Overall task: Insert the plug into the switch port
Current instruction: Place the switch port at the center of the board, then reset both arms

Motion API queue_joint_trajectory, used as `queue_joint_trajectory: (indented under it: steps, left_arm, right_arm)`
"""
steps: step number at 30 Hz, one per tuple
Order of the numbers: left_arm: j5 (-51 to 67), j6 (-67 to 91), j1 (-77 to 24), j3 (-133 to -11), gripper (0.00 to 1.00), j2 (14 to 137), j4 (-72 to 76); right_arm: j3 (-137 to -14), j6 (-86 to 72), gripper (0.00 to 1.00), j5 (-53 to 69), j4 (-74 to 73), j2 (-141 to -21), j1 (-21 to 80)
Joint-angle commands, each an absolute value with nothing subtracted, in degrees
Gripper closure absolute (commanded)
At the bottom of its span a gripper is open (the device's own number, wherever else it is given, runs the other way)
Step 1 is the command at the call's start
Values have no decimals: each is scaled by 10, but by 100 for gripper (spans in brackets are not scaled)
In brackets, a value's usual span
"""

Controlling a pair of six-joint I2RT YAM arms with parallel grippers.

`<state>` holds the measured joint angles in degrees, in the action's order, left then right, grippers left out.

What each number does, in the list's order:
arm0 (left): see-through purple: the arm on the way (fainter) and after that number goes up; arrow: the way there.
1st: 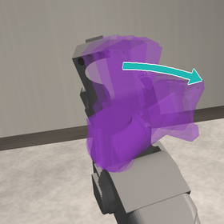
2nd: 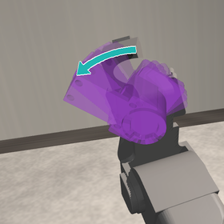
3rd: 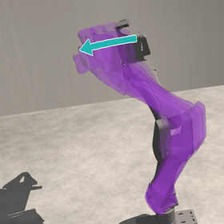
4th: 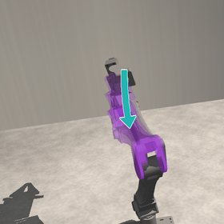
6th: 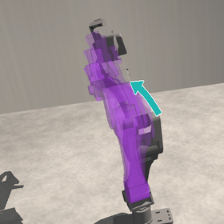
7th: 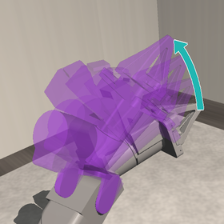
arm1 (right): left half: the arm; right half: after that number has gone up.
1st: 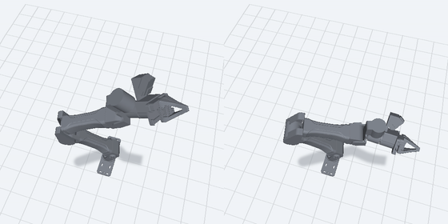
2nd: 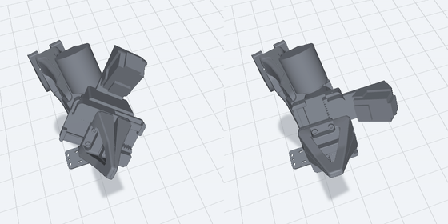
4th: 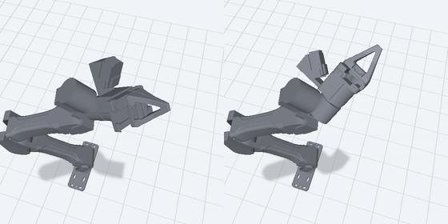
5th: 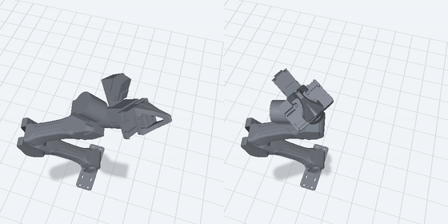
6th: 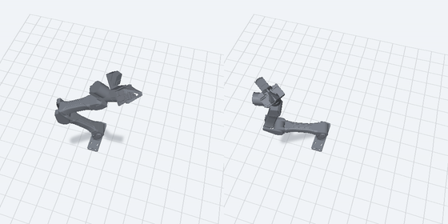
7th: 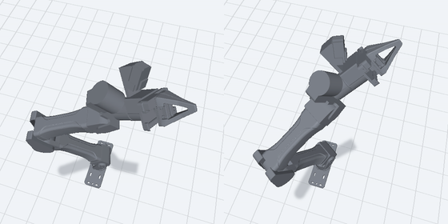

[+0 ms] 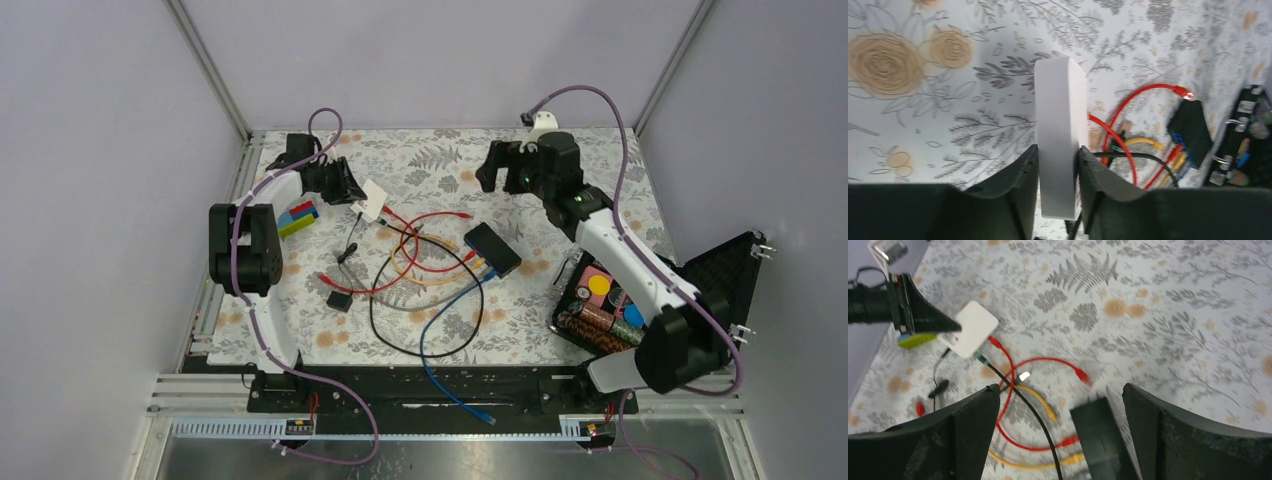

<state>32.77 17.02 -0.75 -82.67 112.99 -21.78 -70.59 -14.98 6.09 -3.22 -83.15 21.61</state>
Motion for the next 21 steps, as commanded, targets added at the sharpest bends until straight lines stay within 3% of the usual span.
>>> queue_joint_trajectory:
  steps: [1, 2, 4, 5, 6, 14, 21]
  left_arm:
    - [265, 106, -1, -858, 58, 1138, -234]
    - [256, 106, -1, -857, 50, 1132, -234]
    - [245, 106, -1, -861, 23, 1114, -244]
    - [240, 108, -2, -863, 5, 1101, -248]
    - [237, 109, -2, -863, 1, 1087, -255]
    - [246, 78, -64, -796, 1, 864, -279]
    - [265, 70, -97, -670, 1, 640, -242]
  right_arm:
    - [-650, -78, 0, 14, -91, -731, 225]
    - [-627, -83, 1, 10, -78, -711, 224]
    - [-583, -102, 1, 8, -41, -675, 224]
    - [-570, -111, 0, 13, -32, -659, 224]
    - [-562, -120, 0, 21, -35, -645, 224]
    - [-599, -221, 1, -115, -221, -597, 224]
    - [-587, -201, 1, -91, -282, -508, 224]
